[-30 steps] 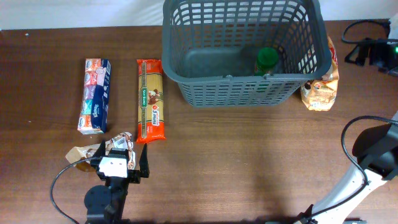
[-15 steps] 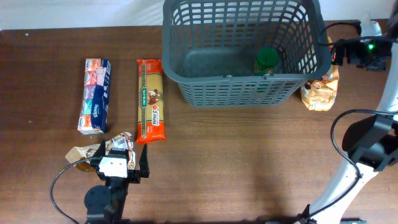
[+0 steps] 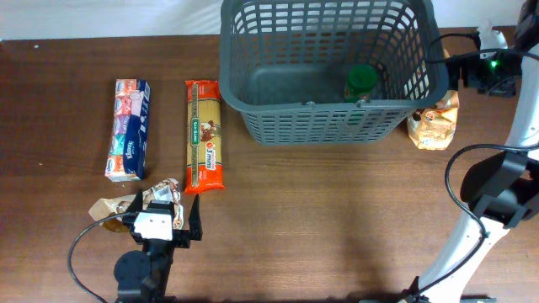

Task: Pack container
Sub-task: 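Move the right gripper to the orange Nescafe pouch beside the basket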

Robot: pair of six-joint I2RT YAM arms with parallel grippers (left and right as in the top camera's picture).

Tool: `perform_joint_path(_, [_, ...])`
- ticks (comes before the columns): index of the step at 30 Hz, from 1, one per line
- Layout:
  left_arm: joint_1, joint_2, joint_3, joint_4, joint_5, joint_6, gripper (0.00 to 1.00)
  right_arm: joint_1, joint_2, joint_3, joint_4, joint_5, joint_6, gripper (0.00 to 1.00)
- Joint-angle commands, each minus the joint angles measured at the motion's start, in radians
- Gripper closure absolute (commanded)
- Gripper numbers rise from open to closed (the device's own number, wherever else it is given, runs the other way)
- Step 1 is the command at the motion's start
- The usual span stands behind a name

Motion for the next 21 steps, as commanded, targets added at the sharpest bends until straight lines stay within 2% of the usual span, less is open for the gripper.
perform_joint_path(1, [0.006,-0.008,-0.005,0.002,-0.003,-0.006,0.01,0.006,0.027,-0.018,0.005,-0.006,-0.006,0.01])
perform_joint_path(21, [0.006,-0.008,-0.005,0.002,-0.003,-0.006,0.01,0.006,0.123,-0.026,0.024,-0.052,-0.008,0.01])
